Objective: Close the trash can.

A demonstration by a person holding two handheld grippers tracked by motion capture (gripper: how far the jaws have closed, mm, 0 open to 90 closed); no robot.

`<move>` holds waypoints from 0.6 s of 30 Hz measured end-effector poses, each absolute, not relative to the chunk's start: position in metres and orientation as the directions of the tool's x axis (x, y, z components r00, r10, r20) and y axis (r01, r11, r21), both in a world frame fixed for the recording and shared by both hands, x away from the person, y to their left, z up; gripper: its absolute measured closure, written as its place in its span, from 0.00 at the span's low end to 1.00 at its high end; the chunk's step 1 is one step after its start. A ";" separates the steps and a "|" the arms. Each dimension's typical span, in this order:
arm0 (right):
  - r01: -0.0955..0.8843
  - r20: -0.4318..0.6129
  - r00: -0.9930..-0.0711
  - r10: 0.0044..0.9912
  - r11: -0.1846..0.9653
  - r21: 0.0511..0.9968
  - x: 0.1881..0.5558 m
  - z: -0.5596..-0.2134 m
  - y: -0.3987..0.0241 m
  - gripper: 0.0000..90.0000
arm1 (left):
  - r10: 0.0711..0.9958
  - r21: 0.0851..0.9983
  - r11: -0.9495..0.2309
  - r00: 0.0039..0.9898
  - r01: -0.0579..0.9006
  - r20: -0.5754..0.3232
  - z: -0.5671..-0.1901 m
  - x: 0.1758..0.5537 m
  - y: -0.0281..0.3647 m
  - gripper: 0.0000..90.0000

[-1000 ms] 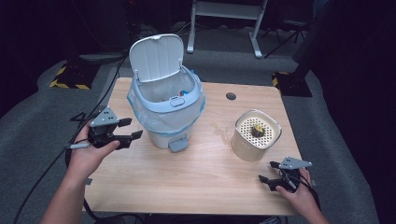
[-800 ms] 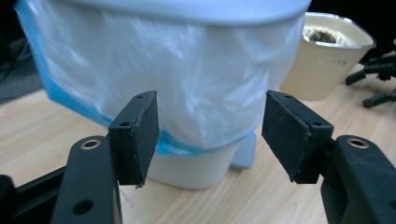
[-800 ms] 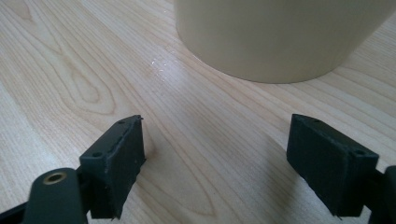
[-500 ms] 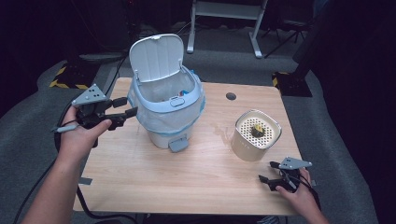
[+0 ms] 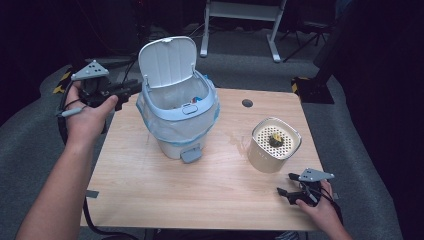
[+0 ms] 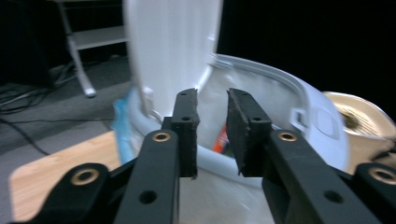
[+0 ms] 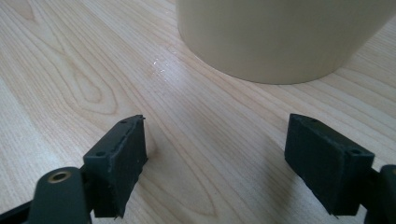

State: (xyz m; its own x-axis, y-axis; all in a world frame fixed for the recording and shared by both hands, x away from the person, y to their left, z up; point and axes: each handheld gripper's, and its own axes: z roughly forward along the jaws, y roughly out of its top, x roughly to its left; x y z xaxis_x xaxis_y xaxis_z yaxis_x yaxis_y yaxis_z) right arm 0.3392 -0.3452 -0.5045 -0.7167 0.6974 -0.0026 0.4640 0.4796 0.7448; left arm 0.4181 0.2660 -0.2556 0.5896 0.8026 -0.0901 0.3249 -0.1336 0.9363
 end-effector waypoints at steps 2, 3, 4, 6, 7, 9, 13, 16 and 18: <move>0.464 -0.003 -0.717 0.697 0.480 0.745 0.339 -0.504 -0.345 0.23 | 0.818 0.940 -0.113 0.568 0.323 -0.096 -0.252 0.425 0.267 0.88; 0.464 -0.003 -0.717 0.697 0.480 0.745 0.339 -0.504 -0.345 0.23 | 0.825 0.940 -0.111 0.557 0.324 -0.095 -0.251 0.428 0.268 0.90; 0.464 -0.003 -0.717 0.697 0.480 0.745 0.339 -0.504 -0.345 0.23 | 0.831 0.939 -0.108 0.548 0.326 -0.095 -0.249 0.432 0.269 0.92; 0.463 -0.002 -0.718 0.696 0.480 0.745 0.339 -0.504 -0.345 0.23 | 0.844 0.941 -0.108 0.530 0.322 -0.084 -0.246 0.439 0.270 0.95; 0.462 -0.003 -0.719 0.695 0.481 0.745 0.339 -0.504 -0.345 0.24 | 0.850 0.941 -0.106 0.520 0.320 -0.081 -0.244 0.442 0.271 0.95; 0.460 -0.002 -0.722 0.692 0.483 0.745 0.340 -0.504 -0.346 0.24 | 0.866 0.944 -0.092 0.494 0.316 -0.081 -0.242 0.449 0.272 0.97; 0.459 -0.002 -0.724 0.690 0.484 0.745 0.340 -0.504 -0.346 0.24 | 0.877 0.946 -0.074 0.472 0.315 -0.089 -0.241 0.466 0.275 0.98; 0.460 -0.001 -0.724 0.690 0.484 0.745 0.340 -0.504 -0.346 0.24 | 0.878 0.943 -0.064 0.468 0.326 -0.102 -0.240 0.475 0.274 0.99; 0.459 -0.001 -0.724 0.690 0.484 0.745 0.340 -0.504 -0.346 0.24 | 0.884 0.940 -0.081 0.460 0.332 -0.086 -0.240 0.481 0.274 0.99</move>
